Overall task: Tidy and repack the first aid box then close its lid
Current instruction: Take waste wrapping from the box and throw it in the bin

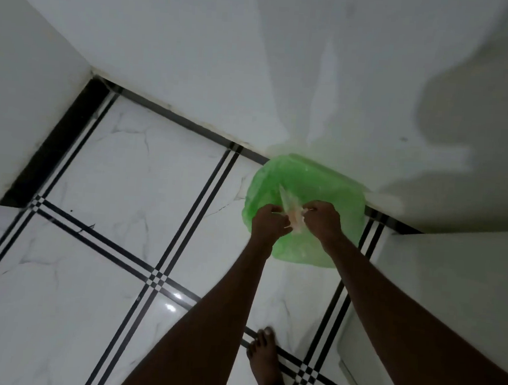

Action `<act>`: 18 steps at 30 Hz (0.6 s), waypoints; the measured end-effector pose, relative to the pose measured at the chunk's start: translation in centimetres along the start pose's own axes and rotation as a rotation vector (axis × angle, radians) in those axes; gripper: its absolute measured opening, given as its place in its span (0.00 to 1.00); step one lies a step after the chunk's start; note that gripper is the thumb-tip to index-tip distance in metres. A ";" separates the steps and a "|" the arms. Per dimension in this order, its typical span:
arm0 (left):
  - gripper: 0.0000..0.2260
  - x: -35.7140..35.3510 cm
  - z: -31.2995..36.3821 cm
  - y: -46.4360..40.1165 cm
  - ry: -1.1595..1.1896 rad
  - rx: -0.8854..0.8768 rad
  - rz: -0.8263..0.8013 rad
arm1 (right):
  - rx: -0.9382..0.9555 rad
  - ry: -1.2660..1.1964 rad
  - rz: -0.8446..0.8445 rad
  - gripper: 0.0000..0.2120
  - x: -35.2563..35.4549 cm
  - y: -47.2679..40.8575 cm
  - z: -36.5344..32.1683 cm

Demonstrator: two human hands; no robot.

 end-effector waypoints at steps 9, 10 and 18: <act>0.07 -1.7 1.2 3.5 0.048 -0.070 -0.003 | -0.056 -0.524 -0.012 0.08 2.0 2.7 0.7; 0.07 -2.4 2.2 5.4 0.076 -0.087 -0.015 | -0.032 -0.568 -0.002 0.08 3.1 4.6 0.1; 0.12 -12.0 9.1 24.6 0.060 -0.273 -0.163 | 0.239 -0.726 0.000 0.05 14.3 25.1 -4.7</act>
Point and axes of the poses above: each hand's wrist, its own y-axis away from the middle knuckle, its own x-axis out of the back of the hand, z = x × y, the point moved 1 cm from there along -y, towards the middle knuckle, and after that the axes turned 15 degrees about -z, right-handed, at the moved point
